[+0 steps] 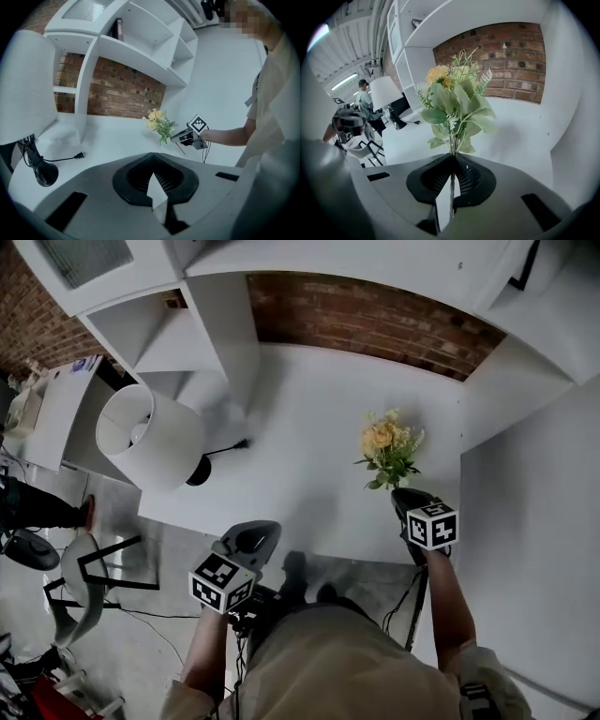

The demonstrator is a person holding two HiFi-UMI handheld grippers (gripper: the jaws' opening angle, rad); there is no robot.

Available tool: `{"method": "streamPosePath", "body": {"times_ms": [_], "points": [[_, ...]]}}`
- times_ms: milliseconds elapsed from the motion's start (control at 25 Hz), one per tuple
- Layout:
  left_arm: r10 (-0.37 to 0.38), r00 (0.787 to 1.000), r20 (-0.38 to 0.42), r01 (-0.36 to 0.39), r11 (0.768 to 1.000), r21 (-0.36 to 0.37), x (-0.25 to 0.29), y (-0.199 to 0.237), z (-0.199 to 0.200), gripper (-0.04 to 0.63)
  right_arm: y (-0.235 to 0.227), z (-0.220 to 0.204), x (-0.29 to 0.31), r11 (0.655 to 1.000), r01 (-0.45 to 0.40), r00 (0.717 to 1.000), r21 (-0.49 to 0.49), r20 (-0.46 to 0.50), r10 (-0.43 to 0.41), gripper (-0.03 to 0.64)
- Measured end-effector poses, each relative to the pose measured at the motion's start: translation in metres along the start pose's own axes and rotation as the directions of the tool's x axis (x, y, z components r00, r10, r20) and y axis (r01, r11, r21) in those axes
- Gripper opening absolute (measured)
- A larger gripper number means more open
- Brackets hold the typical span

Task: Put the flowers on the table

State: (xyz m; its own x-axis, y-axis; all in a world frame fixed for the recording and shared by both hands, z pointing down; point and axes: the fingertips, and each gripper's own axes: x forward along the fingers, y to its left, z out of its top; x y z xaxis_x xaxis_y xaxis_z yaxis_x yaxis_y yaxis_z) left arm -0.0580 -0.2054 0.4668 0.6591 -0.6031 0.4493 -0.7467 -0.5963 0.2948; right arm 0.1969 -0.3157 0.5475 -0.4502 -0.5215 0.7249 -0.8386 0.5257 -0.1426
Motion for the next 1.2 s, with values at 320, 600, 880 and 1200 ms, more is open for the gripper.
{"method": "streamPosePath", "body": {"times_ms": [320,600,880,1200], "points": [[-0.02,1.0,0.0,0.02,1.0,-0.003,0.009,0.011,0.005,0.008,-0.03,0.016,0.014,0.997,0.079,0.997,0.004,-0.007,-0.079,0.04],[-0.034,0.999,0.006,0.034,0.999,-0.009,0.011,0.026,0.008,0.008,-0.046,0.024,0.023,0.991,0.108,0.994,0.073,-0.005,-0.108,0.04],[-0.057,0.998,0.025,0.058,0.998,-0.028,0.008,0.042,0.007,0.008,-0.056,0.029,0.028,0.983,0.169,0.985,0.075,-0.038,-0.166,0.04],[-0.063,0.998,0.03,0.064,0.997,-0.042,0.008,0.063,0.008,0.008,-0.085,0.035,0.037,0.966,0.253,0.966,0.057,-0.075,-0.249,0.04]]}}
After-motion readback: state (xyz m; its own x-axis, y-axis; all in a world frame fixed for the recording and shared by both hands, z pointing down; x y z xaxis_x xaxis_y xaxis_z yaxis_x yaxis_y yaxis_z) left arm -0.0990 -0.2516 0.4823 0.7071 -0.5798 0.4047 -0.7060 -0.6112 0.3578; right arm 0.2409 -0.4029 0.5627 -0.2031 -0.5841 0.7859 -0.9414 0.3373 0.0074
